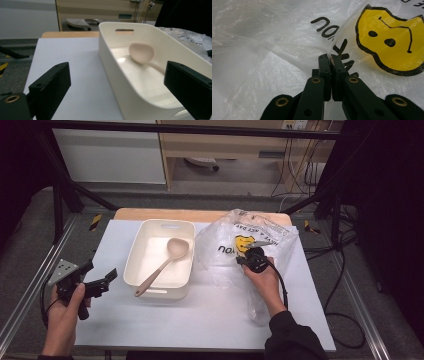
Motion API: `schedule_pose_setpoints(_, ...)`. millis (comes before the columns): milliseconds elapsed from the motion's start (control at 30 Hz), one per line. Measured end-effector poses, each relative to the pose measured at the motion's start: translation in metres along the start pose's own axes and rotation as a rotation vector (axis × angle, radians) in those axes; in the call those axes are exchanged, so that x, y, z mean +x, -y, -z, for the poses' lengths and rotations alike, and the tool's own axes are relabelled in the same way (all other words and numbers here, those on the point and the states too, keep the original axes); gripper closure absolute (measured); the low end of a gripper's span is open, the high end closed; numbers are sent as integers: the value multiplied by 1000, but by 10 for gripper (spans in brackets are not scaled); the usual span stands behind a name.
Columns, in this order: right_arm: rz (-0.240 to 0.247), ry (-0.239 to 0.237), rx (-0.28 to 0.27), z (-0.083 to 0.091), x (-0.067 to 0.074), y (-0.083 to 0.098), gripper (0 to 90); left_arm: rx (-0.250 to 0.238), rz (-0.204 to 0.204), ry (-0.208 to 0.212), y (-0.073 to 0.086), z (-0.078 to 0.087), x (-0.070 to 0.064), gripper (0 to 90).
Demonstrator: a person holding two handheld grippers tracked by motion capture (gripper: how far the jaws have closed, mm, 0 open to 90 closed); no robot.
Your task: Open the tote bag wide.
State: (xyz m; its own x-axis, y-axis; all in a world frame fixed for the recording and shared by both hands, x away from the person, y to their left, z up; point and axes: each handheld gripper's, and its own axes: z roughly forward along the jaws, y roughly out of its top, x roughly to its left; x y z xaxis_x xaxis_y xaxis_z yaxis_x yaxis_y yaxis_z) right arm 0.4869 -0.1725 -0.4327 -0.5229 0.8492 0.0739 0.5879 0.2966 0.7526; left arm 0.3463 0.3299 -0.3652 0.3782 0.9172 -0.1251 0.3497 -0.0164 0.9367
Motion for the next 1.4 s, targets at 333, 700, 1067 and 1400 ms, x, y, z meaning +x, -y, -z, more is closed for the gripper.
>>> schedule_pose_setpoints(333, 17, -29, -23, 7, 8, -4, 900, -19, -36, 76, -20, -7, -45, 65)
schedule_pose_setpoints(700, 13, -61, -38, 21, 12, -8, 900, 17, -55, 183, -19, -29, -100, 68)
schedule_pose_setpoints(1067, -6, -74, -63, 29, 12, -11, 900, 113, -141, 230, -8, -58, -161, 112)
schedule_pose_setpoints(1400, -22, -82, -85, 37, 11, -13, 900, 167, -186, 279, 7, -81, -207, 326)
